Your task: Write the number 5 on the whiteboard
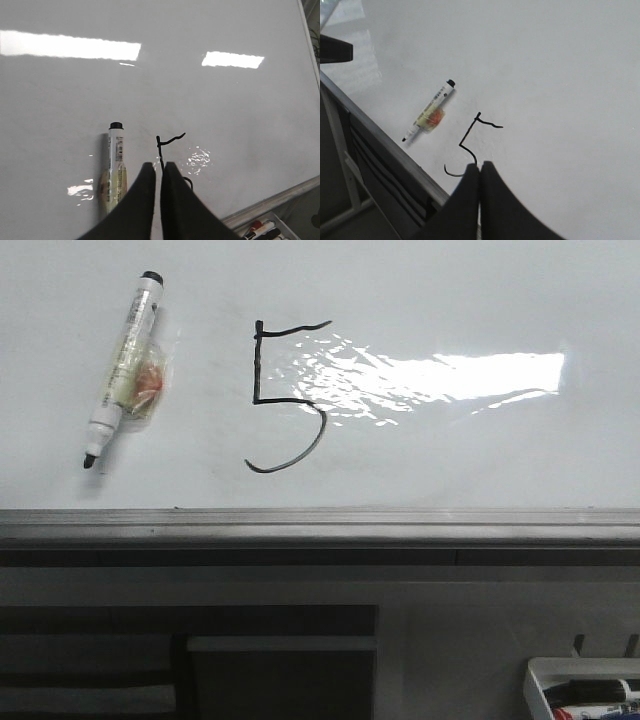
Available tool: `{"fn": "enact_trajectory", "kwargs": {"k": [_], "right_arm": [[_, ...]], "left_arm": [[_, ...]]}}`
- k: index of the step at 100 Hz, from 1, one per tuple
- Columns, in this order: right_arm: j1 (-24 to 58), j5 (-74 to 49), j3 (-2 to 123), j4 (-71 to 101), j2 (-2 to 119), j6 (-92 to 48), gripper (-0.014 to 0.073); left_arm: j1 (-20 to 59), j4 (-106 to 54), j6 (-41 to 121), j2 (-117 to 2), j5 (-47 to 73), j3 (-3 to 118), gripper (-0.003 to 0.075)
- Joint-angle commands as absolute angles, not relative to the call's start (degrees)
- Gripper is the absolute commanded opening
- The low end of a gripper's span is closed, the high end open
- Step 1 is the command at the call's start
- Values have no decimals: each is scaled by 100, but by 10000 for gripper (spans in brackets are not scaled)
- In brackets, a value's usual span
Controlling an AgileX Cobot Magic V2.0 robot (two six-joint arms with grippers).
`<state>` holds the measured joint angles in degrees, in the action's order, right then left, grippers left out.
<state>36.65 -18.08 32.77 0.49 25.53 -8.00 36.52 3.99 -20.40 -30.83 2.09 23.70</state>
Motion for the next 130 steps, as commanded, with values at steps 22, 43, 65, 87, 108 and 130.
{"fn": "enact_trajectory", "kwargs": {"k": [22,43,65,87,108,130], "right_arm": [[3628,-1271,1832,95,327,-781,-61],[3628,-1383,1447,95,-146,-781,-61],[3628,-1531,1447,95,-143,-781,-61],[3628,-1531,1447,95,-143,-781,-61],[3628,-1531,1447,95,-143,-781,-61],[3628,-1531,1447,95,-143,-781,-61]], "left_arm": [[3637,1605,-2035,-1815,-224,1546,-20],[3637,1605,-2035,-1732,-223,1479,-20],[3637,1605,-2035,-1732,-223,1479,-20],[3637,1605,-2035,-1732,-223,1479,-20],[3637,1605,-2035,-1732,-223,1479,-20],[3505,1404,-2035,-1733,170,1470,-20]]}}
